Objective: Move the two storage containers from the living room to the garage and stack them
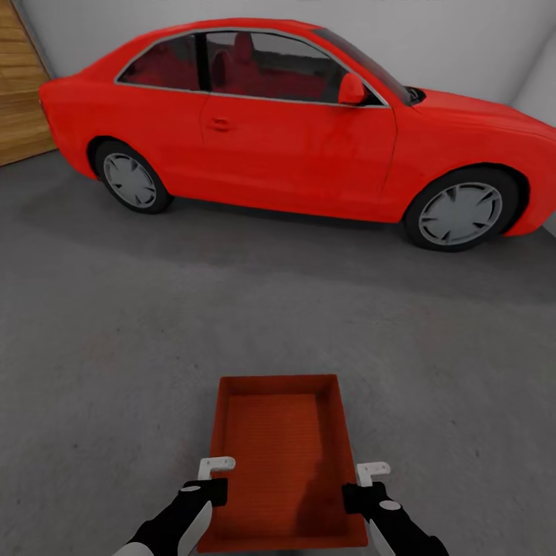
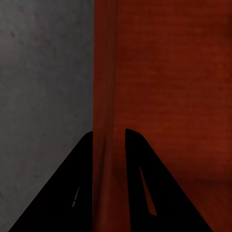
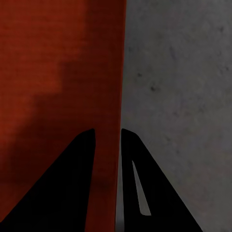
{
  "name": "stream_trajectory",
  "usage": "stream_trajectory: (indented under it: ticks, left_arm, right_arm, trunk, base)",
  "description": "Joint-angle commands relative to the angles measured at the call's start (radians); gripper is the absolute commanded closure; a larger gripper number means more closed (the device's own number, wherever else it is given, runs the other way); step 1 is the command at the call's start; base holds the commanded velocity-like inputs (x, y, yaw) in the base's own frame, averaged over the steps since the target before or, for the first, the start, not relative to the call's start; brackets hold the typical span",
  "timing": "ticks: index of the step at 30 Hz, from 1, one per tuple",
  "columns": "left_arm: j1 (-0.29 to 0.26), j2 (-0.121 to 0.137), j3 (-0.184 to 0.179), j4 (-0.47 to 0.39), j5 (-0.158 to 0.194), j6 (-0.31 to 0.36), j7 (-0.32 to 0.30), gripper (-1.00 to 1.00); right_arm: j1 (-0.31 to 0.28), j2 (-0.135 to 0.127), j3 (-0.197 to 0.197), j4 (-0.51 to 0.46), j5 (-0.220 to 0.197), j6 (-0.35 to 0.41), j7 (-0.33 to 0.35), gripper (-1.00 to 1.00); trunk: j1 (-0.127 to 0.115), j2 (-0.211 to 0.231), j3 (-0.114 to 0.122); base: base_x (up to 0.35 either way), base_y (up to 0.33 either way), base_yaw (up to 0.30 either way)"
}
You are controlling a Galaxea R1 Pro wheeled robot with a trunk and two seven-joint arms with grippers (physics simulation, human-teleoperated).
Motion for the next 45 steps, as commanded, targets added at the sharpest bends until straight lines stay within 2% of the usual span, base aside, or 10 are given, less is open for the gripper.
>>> stream_trajectory:
  ticks: [1,6,38,39,45]
  left_arm:
    - [-0.001,-0.081,0.004,-0.058,-0.014,0.006,0.011,1.0]
    - [0.0,-0.081,0.004,-0.058,-0.014,0.006,0.011,1.0]
    - [-0.001,-0.081,0.007,-0.058,-0.014,0.002,0.01,1.0]
    - [0.0,-0.081,0.007,-0.058,-0.014,0.002,0.01,-1.0]
    - [-0.001,-0.081,0.005,-0.057,-0.014,0.002,0.01,-1.0]
  right_arm:
    - [0.001,0.058,0.0,0.001,0.001,0.006,-0.002,1.0]
    - [0.001,0.058,0.0,0.001,0.001,0.006,-0.002,1.0]
    - [0.001,0.057,-0.001,0.001,0.001,0.007,0.002,1.0]
    - [0.001,0.056,-0.001,0.001,0.001,0.006,0.002,-1.0]
    - [0.001,0.055,-0.001,0.001,0.001,0.002,-0.002,-1.0]
  trunk:
    - [0.004,-0.008,-0.004]
    - [0.023,-0.043,-0.02]
    - [0.023,-0.043,-0.02]
    - [0.023,-0.043,-0.02]
    - [0.023,-0.043,-0.02]
  base:
    - [0.0,0.0,0.0]
    - [0.0,0.0,0.0]
    - [0.0,0.0,0.0]
    - [0.0,0.0,0.0]
    - [0.0,0.0,0.0]
